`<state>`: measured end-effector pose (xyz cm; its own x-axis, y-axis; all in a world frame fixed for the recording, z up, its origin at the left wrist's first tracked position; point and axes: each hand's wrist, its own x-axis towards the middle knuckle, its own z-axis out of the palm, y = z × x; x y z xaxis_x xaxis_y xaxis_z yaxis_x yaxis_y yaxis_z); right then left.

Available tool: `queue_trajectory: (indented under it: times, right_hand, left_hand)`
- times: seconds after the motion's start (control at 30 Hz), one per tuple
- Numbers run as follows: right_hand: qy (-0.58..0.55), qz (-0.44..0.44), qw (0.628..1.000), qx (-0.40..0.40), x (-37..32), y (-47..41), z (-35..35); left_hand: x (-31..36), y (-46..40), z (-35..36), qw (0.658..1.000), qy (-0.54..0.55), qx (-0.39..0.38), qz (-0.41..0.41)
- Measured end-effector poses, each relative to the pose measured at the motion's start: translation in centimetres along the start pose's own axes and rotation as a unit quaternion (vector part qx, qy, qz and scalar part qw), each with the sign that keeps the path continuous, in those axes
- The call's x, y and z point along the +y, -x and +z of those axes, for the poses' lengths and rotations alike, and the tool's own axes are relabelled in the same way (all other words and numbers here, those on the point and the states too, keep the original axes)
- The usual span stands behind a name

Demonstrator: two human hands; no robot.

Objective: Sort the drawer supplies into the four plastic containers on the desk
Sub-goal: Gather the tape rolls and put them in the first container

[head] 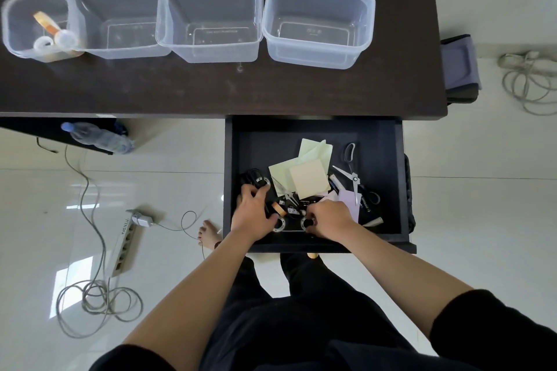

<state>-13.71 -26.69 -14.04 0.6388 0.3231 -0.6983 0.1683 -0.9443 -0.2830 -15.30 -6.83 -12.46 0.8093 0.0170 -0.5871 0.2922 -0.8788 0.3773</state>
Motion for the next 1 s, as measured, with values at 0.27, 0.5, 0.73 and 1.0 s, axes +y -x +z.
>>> queue_trajectory:
  times: [0.27, 0.5, 0.73, 1.0]
  right_hand:
    - [0.018, 0.003, 1.000, 0.018, -0.3, 0.0, 0.0]
    - [0.016, 0.013, 0.999, 0.044, -0.5, 0.0, -0.2]
    - [0.029, -0.003, 0.999, 0.024, -0.6, -0.3, -0.2]
    - [-0.026, -0.077, 0.997, -0.021, -1.1, -0.3, -0.1]
  left_hand:
    - [0.3, -0.2, 0.3, 0.999, -0.003, 0.020, -0.029]
    - [0.5, -0.5, 0.4, 0.997, -0.055, 0.002, -0.045]
    - [0.7, -1.0, 0.5, 0.997, -0.006, -0.003, -0.076]
    - [1.3, -1.5, 0.3, 0.993, 0.034, 0.017, -0.109]
